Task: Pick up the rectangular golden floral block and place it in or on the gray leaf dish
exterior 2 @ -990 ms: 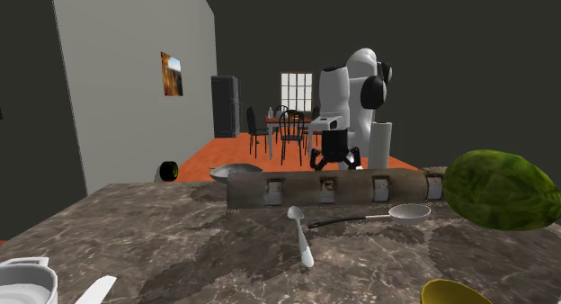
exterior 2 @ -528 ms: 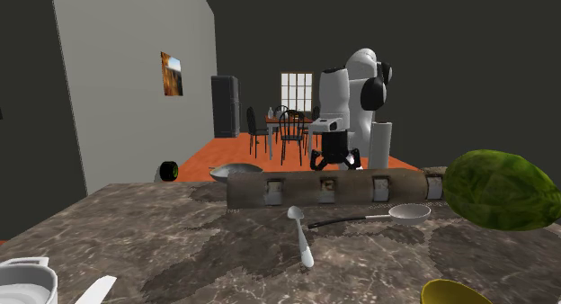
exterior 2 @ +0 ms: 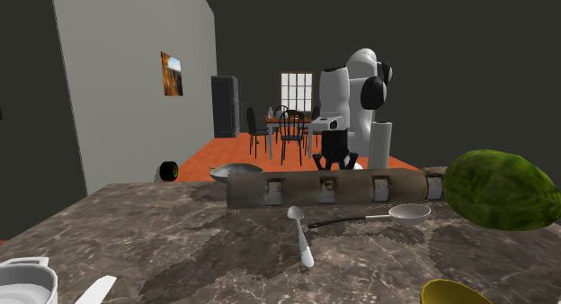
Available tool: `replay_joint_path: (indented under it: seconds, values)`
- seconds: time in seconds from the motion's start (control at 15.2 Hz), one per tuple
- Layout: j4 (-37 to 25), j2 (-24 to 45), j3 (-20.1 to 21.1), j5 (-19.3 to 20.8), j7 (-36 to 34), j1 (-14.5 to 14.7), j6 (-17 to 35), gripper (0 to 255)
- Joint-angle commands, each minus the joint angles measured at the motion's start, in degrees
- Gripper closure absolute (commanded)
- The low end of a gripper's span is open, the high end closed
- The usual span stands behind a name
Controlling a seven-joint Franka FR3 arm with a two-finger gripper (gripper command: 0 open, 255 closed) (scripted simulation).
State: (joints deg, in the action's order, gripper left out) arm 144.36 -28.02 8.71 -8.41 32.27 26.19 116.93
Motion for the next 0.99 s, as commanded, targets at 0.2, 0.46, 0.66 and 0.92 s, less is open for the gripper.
replay_joint_path:
  seconds: [0.2,0.46,0.66,0.92]
  values:
    - [-0.93,-0.26,-0.11,0.11,-0.05,-0.03,-1.6,255]
    - [-3.41,-1.09,-0.34,0.32,-0.24,-0.1,-4.91,255]
    - [-1.77,-2.57,-0.57,0.51,-0.8,-0.52,-5.5,0]
    - [0.86,-4.48,-0.76,0.69,-1.56,-0.99,-5.77,0]
